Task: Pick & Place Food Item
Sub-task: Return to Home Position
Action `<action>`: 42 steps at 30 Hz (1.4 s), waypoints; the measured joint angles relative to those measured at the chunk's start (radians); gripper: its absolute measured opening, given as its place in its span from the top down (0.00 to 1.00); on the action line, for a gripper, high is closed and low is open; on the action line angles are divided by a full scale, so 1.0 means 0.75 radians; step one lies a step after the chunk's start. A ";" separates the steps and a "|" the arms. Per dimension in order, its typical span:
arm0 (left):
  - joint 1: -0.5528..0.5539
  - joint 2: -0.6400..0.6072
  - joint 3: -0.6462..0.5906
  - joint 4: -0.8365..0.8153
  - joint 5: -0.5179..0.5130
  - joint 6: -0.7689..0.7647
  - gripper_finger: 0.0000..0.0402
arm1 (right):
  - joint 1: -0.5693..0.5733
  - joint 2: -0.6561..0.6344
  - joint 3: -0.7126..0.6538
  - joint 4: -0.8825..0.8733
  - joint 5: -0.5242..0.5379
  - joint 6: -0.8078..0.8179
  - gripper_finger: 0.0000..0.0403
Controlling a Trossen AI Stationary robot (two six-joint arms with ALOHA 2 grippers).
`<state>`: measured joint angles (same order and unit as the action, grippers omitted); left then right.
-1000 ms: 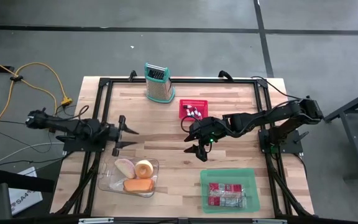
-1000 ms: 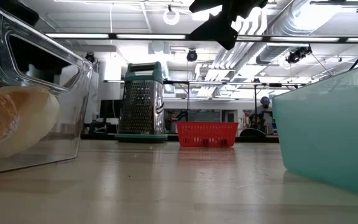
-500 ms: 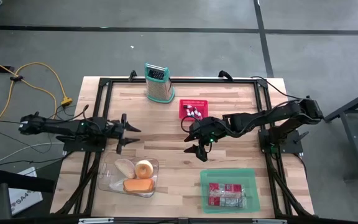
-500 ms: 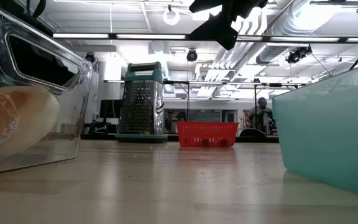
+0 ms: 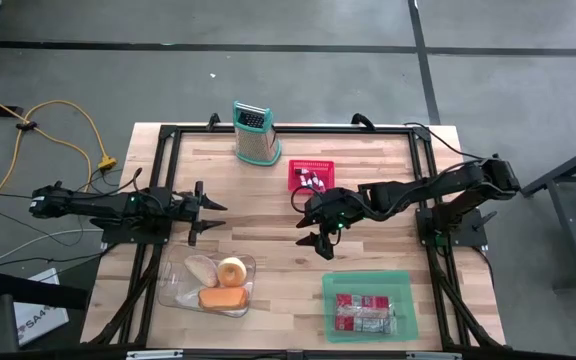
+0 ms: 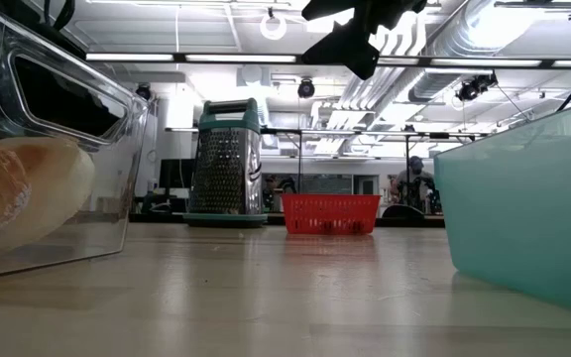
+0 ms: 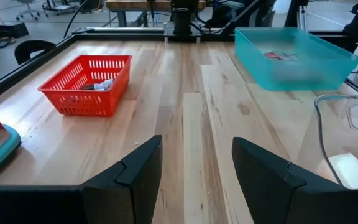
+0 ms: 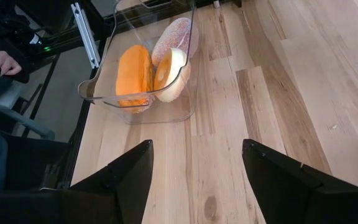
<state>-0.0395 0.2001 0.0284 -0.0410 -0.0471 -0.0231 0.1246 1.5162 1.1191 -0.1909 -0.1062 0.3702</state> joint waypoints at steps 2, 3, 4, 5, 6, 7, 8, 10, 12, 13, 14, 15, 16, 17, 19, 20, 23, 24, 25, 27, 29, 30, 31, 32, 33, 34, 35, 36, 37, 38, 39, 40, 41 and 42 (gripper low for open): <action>0.000 0.000 0.000 0.000 -0.001 0.000 0.53 | 0.000 0.000 0.000 0.000 0.000 0.000 0.41; 0.000 0.000 0.000 0.000 -0.001 0.000 0.53 | 0.000 0.000 0.000 0.000 0.000 0.000 0.41; 0.000 0.000 0.000 0.000 -0.001 0.000 0.53 | 0.000 0.000 0.000 0.000 0.000 0.000 0.41; 0.000 0.000 0.000 0.000 -0.001 0.000 0.53 | 0.000 0.000 0.000 0.000 0.000 0.000 0.41; 0.000 0.000 0.000 0.000 -0.001 0.000 0.53 | 0.000 0.000 0.000 0.000 0.000 0.000 0.41; 0.000 0.000 0.000 0.001 -0.001 0.000 0.53 | 0.000 0.000 0.000 0.000 0.000 0.000 0.41; 0.000 0.000 0.000 0.001 -0.001 -0.001 0.53 | 0.000 0.000 0.000 0.000 0.000 0.000 0.41; 0.000 0.000 -0.001 0.006 -0.003 0.002 0.53 | 0.000 0.000 0.000 0.000 0.000 0.000 0.41; 0.000 0.000 -0.001 0.038 -0.006 0.016 0.53 | 0.000 0.000 0.000 0.000 0.000 0.000 0.41; 0.000 0.000 -0.003 0.056 -0.008 0.024 0.53 | 0.000 0.000 0.000 0.000 0.000 0.000 0.41; 0.000 0.000 -0.003 0.068 -0.010 0.031 0.53 | 0.000 0.000 0.000 0.000 0.000 0.000 0.41; 0.000 0.001 -0.003 0.105 -0.011 0.035 0.53 | 0.000 0.000 0.000 0.000 0.000 0.000 0.41; 0.000 0.001 -0.002 0.149 -0.010 0.035 0.53 | 0.000 0.001 0.000 0.000 0.000 0.000 0.41; 0.000 0.000 -0.002 0.176 -0.010 0.035 0.53 | 0.000 0.000 0.000 0.000 0.000 0.000 0.41; 0.000 0.000 -0.002 0.230 -0.010 0.034 0.53 | 0.000 0.000 0.000 0.000 0.000 0.000 0.41; 0.000 0.000 -0.002 0.243 -0.010 0.034 0.53 | 0.000 0.000 0.000 0.000 0.000 0.000 0.41; 0.000 0.000 -0.002 0.286 -0.009 0.034 0.53 | 0.000 0.000 0.000 0.000 0.000 0.000 0.41; 0.000 0.000 -0.002 0.290 -0.009 0.034 0.53 | 0.000 0.000 0.000 0.000 0.000 0.000 0.41; 0.000 0.000 -0.002 0.290 -0.009 0.034 0.53 | 0.000 0.000 0.000 0.000 0.000 0.000 0.41; 0.000 0.001 -0.002 0.290 -0.008 0.033 0.53 | -0.001 0.000 0.000 -0.002 -0.021 -0.005 0.41; 0.000 0.000 -0.002 0.293 -0.009 0.033 0.53 | -0.001 0.000 0.002 -0.035 -0.145 -0.095 0.41; 0.000 0.000 -0.002 0.296 -0.009 0.031 0.53 | -0.002 0.001 0.002 -0.053 -0.218 -0.154 0.41; 0.000 0.000 -0.001 0.296 -0.009 0.030 0.53 | -0.001 0.001 0.002 -0.057 -0.285 -0.199 0.41; 0.000 0.001 -0.001 0.296 -0.009 0.030 0.53 | 0.000 0.001 0.002 -0.052 -0.330 -0.232 0.41; 0.000 0.000 -0.001 0.297 -0.009 0.030 0.53 | 0.000 0.001 0.002 -0.046 -0.361 -0.252 0.41; 0.000 0.000 -0.001 0.298 -0.009 0.030 0.53 | 0.002 0.001 0.002 -0.042 -0.371 -0.256 0.41; 0.000 0.000 -0.001 0.299 -0.009 0.030 0.53 | 0.008 0.002 0.002 -0.039 -0.371 -0.255 0.41; 0.000 0.001 -0.001 0.298 -0.009 0.030 0.53 | 0.016 0.008 0.002 -0.039 -0.372 -0.249 0.41; 0.000 0.001 -0.001 0.299 -0.009 0.030 0.53 | 0.021 0.011 0.002 -0.040 -0.369 -0.245 0.41; 0.000 0.000 -0.001 0.299 -0.009 0.030 0.53 | 0.024 0.013 0.002 -0.043 -0.361 -0.245 0.41; 0.000 0.000 -0.001 0.299 -0.009 0.030 0.53 | 0.027 0.013 0.002 -0.044 -0.351 -0.245 0.41; 0.000 0.000 -0.001 0.299 -0.009 0.030 0.53 | 0.031 0.013 0.002 -0.037 -0.334 -0.246 0.41; 0.000 0.001 -0.001 0.299 -0.009 0.030 0.53 | 0.038 0.013 0.002 -0.031 -0.317 -0.245 0.41; 0.000 0.000 -0.001 0.299 -0.009 0.030 0.53 | 0.042 0.013 0.002 -0.031 -0.305 -0.246 0.41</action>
<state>-0.0395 0.2004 0.0277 0.1834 -0.0536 -0.0006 0.1563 1.5257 1.1202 -0.2142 -0.3350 0.1860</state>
